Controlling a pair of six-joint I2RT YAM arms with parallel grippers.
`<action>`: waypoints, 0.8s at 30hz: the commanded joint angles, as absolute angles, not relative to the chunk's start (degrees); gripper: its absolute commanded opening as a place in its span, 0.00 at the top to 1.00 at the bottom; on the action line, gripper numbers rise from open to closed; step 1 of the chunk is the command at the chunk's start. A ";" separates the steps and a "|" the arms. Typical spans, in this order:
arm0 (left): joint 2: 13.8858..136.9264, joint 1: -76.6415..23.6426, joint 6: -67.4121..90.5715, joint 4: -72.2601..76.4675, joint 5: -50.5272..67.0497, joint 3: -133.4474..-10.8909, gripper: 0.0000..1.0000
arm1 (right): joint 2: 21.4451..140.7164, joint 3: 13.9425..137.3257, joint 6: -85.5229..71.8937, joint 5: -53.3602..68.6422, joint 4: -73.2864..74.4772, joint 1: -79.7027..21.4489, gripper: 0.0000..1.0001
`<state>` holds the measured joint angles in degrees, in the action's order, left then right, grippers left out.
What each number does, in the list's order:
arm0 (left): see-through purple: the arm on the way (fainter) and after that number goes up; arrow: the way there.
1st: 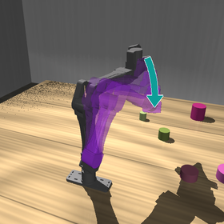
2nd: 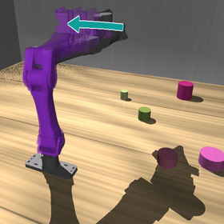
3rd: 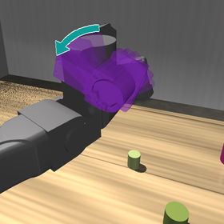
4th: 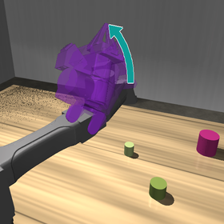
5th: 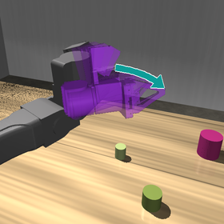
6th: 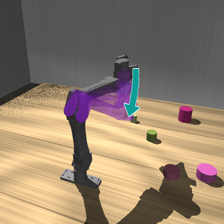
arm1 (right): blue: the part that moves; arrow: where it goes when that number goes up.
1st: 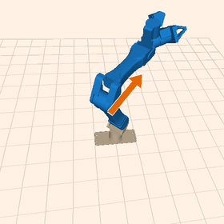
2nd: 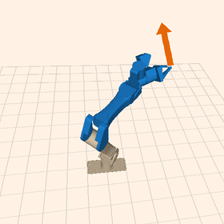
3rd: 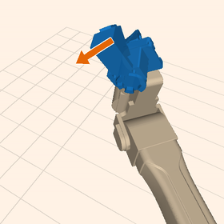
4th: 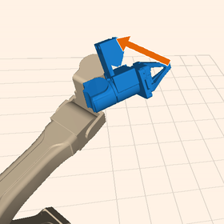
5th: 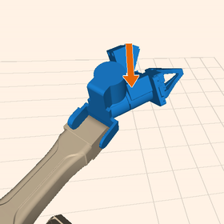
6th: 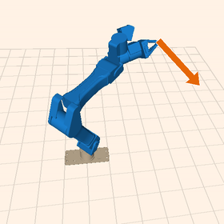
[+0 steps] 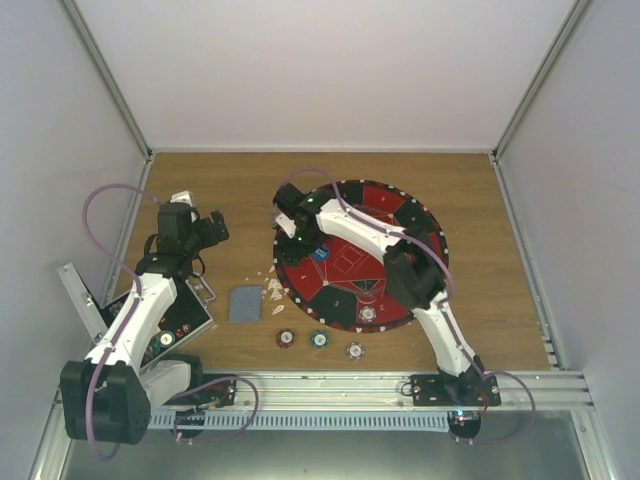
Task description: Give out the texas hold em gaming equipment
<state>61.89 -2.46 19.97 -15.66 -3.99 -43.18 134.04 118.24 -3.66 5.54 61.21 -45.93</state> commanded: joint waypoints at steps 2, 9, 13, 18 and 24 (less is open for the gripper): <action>61.52 -2.37 20.00 -13.68 -4.14 -44.48 0.01 | 115.03 100.29 -2.71 6.23 57.41 -45.77 0.12; 61.20 -2.37 19.70 -14.25 -4.45 -44.47 0.01 | 92.82 70.69 -10.30 3.82 55.48 -46.55 0.12; 60.66 -2.37 19.94 -14.41 -4.46 -43.92 0.01 | 85.99 61.97 -16.93 2.95 55.41 -51.78 0.12; 60.70 -2.37 19.80 -14.56 -3.87 -43.72 0.01 | 82.67 55.05 -22.81 1.23 52.10 -59.25 0.12; 61.29 -2.37 19.17 -14.99 -3.69 -44.34 0.01 | 83.68 51.82 -25.57 -1.14 48.19 -64.93 0.12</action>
